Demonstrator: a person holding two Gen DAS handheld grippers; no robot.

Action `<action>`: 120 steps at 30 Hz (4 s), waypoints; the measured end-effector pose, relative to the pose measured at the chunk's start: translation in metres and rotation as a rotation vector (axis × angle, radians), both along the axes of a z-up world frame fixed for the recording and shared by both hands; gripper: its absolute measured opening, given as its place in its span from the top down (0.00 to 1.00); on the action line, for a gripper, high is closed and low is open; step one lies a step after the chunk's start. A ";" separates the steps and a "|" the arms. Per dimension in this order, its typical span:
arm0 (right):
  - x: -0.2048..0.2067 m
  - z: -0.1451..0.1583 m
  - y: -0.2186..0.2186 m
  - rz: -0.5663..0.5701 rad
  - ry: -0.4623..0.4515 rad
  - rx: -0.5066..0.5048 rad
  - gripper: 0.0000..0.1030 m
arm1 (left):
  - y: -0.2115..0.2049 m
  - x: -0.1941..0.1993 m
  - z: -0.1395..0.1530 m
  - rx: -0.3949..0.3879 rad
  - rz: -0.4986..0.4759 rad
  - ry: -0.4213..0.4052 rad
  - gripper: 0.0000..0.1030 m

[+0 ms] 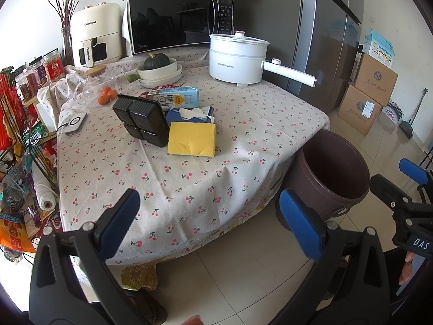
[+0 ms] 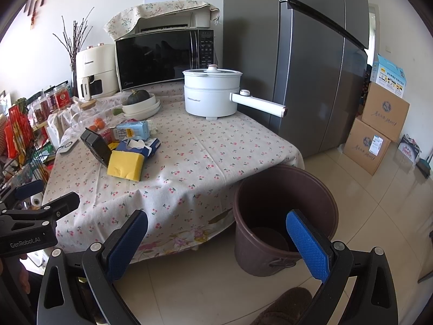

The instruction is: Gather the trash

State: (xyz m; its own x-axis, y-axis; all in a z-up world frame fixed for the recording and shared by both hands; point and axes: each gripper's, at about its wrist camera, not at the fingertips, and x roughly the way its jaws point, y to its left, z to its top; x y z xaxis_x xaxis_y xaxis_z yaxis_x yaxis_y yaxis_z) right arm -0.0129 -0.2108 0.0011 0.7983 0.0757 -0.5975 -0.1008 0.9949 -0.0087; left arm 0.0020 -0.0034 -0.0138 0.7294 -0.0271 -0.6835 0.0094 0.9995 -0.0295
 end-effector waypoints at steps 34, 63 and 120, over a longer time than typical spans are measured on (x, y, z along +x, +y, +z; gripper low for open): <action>0.087 0.044 0.025 0.167 0.179 0.028 0.00 | 0.075 0.098 0.004 -0.125 0.080 0.181 0.00; 0.214 -0.029 0.105 0.210 0.428 0.071 0.00 | 0.171 0.169 -0.063 -0.318 0.298 0.307 0.55; 0.226 -0.057 0.141 0.219 0.485 0.266 0.61 | 0.191 0.142 -0.057 -0.263 0.179 0.311 0.95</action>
State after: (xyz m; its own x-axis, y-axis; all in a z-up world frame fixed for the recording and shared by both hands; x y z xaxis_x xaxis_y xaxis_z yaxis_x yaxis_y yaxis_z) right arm 0.2132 -0.0703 -0.0560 0.3877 0.4054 -0.8279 -0.2345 0.9119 0.3368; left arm 0.1443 0.1879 -0.0710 0.4989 -0.1213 -0.8581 -0.2129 0.9427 -0.2570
